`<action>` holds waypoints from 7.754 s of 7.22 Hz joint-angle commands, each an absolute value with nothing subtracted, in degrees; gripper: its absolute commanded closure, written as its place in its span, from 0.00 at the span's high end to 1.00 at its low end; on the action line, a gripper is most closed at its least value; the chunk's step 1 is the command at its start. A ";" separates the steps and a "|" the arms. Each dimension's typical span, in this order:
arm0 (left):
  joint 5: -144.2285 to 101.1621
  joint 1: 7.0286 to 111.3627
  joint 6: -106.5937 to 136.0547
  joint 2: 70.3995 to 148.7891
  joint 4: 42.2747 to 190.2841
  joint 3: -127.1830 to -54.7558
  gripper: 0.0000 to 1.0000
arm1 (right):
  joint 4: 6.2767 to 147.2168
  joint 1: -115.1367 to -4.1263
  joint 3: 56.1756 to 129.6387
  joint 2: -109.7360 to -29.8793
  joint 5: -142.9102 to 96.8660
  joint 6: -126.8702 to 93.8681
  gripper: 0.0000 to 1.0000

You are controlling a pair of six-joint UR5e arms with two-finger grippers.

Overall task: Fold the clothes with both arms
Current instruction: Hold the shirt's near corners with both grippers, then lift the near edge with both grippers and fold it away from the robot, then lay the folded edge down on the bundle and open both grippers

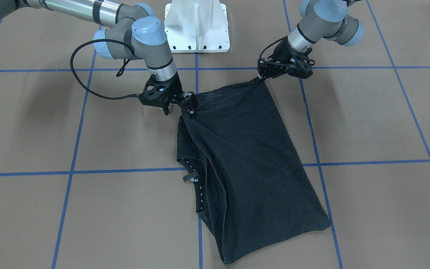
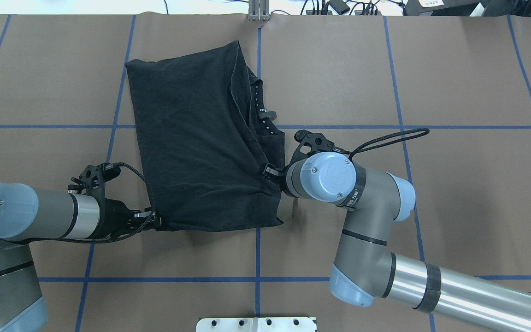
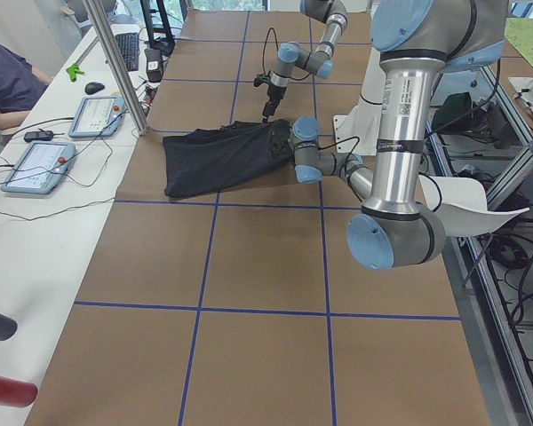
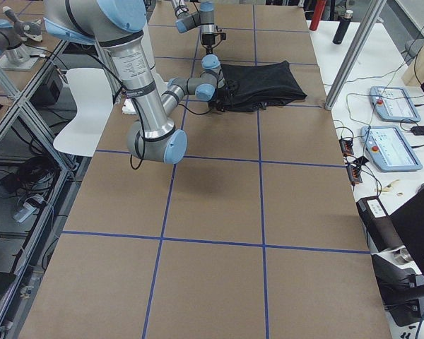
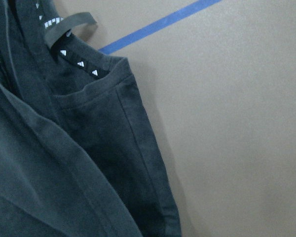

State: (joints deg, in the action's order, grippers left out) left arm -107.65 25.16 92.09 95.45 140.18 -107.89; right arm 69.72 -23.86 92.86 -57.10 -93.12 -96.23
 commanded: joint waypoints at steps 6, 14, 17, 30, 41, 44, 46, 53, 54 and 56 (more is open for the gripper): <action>-107.58 24.96 92.11 95.54 140.27 -107.75 0.00 | 71.98 -23.65 89.03 -53.09 -92.81 -96.06 0.87; -107.58 24.96 92.11 95.54 140.36 -107.93 0.00 | 72.07 -22.41 88.68 -53.17 -91.93 -95.98 0.69; -107.58 24.96 92.11 95.54 140.27 -107.93 0.00 | 72.07 -22.50 88.77 -53.17 -92.20 -95.63 0.44; -122.51 24.96 91.93 91.93 140.10 -121.37 0.00 | 98.41 -12.04 128.31 -62.14 -95.27 -95.89 0.00; -121.38 37.08 90.71 107.93 129.90 -108.12 0.00 | 98.26 -28.90 109.96 -53.17 -95.19 -92.74 0.00; -118.05 38.76 85.79 112.57 129.90 -99.43 0.00 | 98.17 -31.19 101.46 -48.97 -95.19 -90.88 0.00; -116.56 39.29 85.69 114.25 129.90 -95.91 0.00 | 90.50 -32.34 93.21 -46.85 -95.01 -90.88 0.00; -111.62 39.90 78.49 117.60 130.17 -86.58 0.00 | 82.88 -35.07 81.67 -44.66 -95.01 -87.89 0.00; -111.71 40.60 77.88 117.60 130.43 -86.57 0.39 | 82.53 -35.50 78.95 -42.73 -95.01 -87.98 0.36; -111.97 42.96 75.94 117.60 130.52 -86.66 1.00 | 81.91 -38.04 76.03 -40.26 -96.92 -87.46 0.99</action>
State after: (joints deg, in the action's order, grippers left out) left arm -111.74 41.48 76.67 117.58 130.46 -86.64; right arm 82.11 -36.37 77.51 -41.74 -95.47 -87.85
